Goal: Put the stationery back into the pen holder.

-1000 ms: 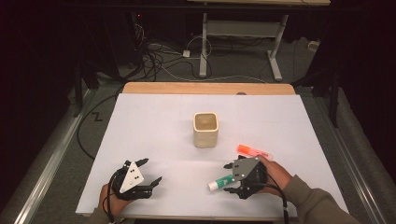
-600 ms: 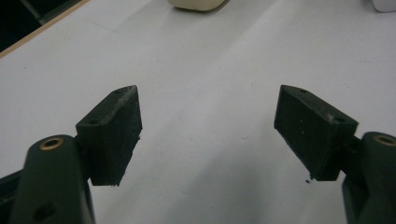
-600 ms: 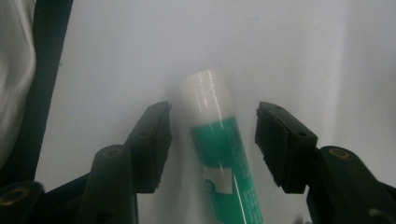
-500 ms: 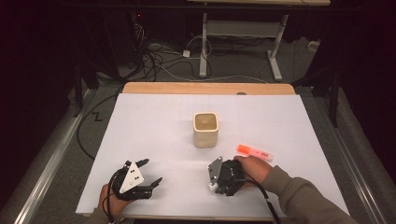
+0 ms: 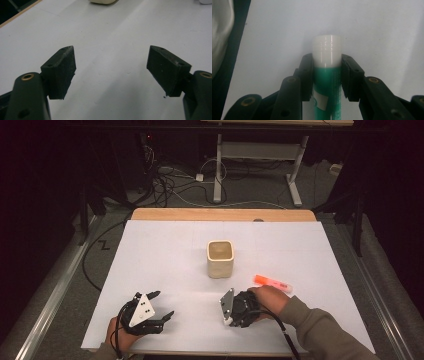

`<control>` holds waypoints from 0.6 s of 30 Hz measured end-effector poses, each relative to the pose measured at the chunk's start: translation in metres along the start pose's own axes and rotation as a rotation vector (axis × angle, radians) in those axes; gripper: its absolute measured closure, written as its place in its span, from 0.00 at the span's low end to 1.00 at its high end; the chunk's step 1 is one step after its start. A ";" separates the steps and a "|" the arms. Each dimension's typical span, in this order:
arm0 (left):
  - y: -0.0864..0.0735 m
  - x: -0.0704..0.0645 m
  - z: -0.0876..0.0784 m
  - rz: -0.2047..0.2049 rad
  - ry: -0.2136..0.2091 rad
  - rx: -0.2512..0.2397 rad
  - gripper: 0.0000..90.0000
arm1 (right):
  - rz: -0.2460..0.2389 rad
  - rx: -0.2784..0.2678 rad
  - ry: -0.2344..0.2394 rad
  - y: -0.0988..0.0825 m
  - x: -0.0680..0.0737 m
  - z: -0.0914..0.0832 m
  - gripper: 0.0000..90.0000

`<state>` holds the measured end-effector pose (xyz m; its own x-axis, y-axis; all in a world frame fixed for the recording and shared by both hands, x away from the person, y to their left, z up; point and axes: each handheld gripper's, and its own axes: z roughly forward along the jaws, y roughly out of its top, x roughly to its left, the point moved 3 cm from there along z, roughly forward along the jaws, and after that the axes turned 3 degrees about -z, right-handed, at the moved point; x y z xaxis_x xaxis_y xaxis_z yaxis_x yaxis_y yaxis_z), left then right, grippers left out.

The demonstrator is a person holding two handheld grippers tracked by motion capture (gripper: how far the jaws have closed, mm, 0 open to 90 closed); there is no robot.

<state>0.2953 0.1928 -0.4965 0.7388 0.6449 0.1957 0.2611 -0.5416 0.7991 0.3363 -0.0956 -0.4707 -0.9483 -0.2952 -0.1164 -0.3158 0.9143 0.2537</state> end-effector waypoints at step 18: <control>0.000 0.000 0.000 -0.004 0.002 0.000 0.25 | 0.197 -0.449 -0.277 -0.024 0.007 -0.049 0.74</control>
<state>0.2956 0.1929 -0.4964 0.7368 0.6478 0.1936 0.2640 -0.5392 0.7997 0.3353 -0.1329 -0.4304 -0.9662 0.0083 -0.2578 -0.1734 0.7192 0.6728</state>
